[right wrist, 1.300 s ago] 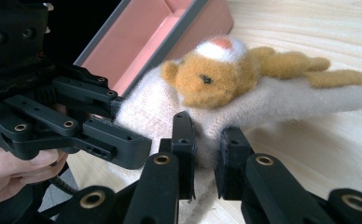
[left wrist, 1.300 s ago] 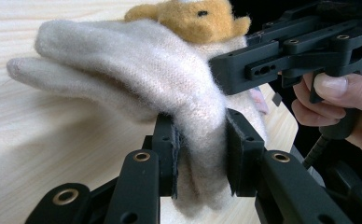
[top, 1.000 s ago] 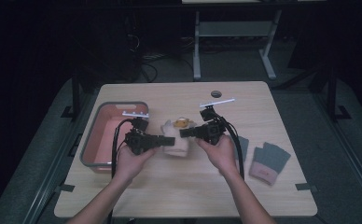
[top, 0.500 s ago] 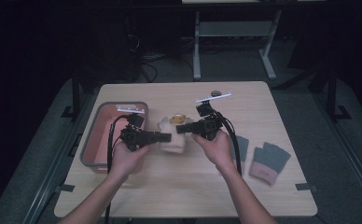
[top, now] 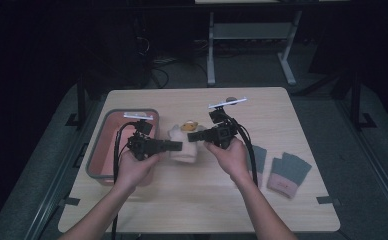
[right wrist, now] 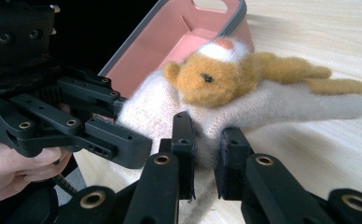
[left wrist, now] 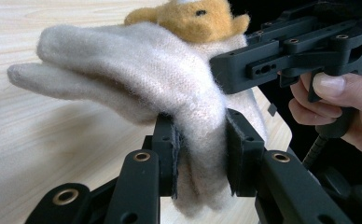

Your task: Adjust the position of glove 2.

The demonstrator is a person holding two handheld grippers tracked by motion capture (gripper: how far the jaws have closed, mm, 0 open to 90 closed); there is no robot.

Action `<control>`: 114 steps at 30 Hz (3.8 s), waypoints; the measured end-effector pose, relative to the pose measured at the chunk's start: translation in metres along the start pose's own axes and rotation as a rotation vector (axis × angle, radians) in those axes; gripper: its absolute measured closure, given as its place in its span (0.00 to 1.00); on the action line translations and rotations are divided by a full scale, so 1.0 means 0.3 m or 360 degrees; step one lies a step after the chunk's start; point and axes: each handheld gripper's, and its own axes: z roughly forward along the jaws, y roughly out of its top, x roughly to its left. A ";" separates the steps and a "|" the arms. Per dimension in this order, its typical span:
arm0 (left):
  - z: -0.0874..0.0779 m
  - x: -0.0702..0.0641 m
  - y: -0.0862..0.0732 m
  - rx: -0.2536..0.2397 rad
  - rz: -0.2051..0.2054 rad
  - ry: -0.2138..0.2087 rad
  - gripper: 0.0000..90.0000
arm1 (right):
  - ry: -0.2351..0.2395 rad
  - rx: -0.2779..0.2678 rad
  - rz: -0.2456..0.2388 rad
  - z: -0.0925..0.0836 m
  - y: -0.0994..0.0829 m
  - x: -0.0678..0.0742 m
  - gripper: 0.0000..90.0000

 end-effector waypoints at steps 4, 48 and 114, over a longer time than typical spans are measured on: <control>-0.015 -0.001 0.008 -0.0007 0.0006 0.0005 0.76 | -0.0002 0.0002 -0.0013 0.001 0.017 0.015 0.89; -0.281 0.093 0.063 -0.0148 -0.0020 0.0105 0.76 | 0.0079 0.0026 -0.0141 0.152 0.223 0.193 0.89; -0.420 0.362 -0.108 -0.0135 -0.0283 0.0230 0.76 | 0.0270 0.0263 -0.0096 0.556 0.237 0.217 0.89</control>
